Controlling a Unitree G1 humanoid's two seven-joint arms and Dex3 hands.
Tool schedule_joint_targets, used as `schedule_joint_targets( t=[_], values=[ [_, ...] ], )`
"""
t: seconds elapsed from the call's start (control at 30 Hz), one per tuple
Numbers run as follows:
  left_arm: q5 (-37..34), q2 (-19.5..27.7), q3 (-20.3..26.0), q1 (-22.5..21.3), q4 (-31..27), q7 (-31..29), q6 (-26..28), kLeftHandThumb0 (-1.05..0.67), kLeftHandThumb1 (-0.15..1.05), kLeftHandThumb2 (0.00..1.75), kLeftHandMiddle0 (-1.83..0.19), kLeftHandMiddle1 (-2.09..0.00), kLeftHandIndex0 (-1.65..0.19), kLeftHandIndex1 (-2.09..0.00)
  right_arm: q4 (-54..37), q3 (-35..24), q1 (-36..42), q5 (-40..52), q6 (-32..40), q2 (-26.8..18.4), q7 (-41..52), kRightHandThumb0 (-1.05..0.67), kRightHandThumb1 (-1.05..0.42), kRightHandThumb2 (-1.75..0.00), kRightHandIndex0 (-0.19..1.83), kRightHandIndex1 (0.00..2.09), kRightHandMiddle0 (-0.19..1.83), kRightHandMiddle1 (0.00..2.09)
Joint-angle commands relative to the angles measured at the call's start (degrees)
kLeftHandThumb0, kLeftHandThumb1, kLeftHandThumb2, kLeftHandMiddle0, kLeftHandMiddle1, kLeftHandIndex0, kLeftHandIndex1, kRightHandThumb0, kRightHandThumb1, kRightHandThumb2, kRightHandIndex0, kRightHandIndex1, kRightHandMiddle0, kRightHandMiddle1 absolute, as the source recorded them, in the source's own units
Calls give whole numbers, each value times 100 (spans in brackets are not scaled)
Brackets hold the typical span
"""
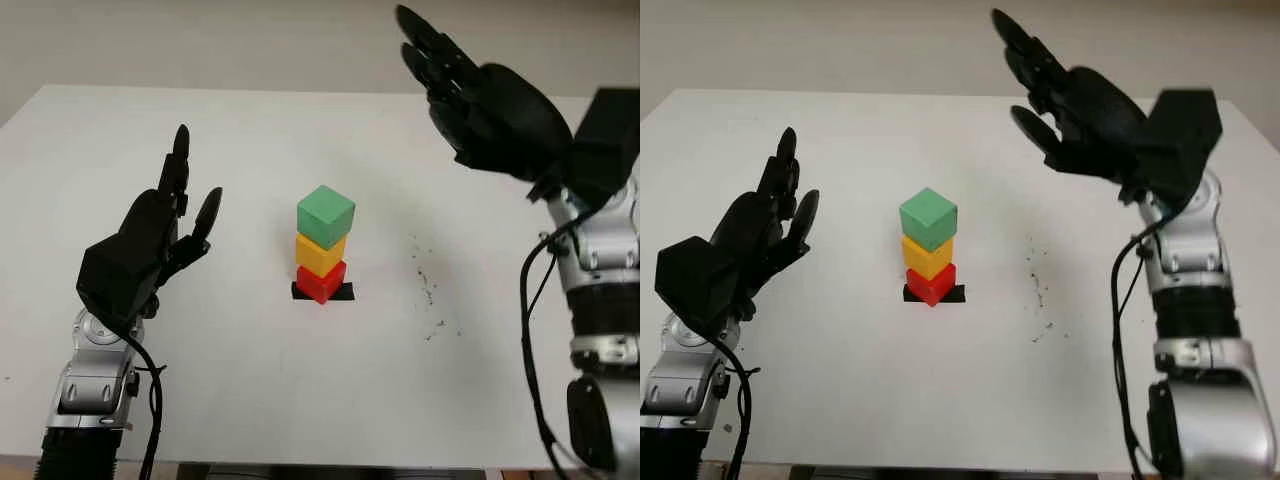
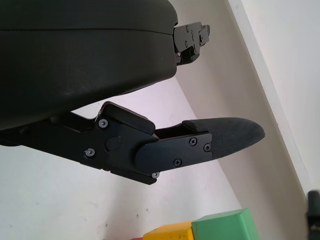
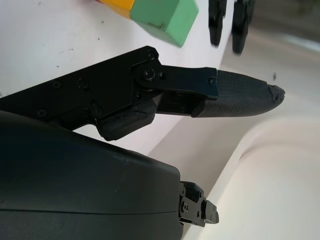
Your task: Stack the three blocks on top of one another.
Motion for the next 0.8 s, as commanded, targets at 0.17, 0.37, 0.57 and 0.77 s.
schedule_joint_targets(
  t=[0.17,0.37,0.57,0.77],
  values=[
    [1,-148,17,-108,217,212,-254,-84,105,65,19,0,19,0,148,-102,589,51,-128,962,-1204,-86,-105,-71,-19,0,-19,0],
    [-226,-397,69,-189,616,320,-592,-84,105,65,19,0,19,0,44,-87,968,113,-292,1499,-1688,-85,-105,-71,-19,0,-19,0],
    [-372,-528,47,-103,792,267,-801,-82,105,66,19,0,19,0,-166,-28,1313,177,-106,1816,-1871,-81,-105,-70,-19,0,-19,0],
    [-445,-570,55,-50,726,251,-927,-80,105,67,19,0,19,0,-112,-69,1435,210,-223,1966,-1976,-79,-105,-70,-19,0,-19,0]
  ],
)
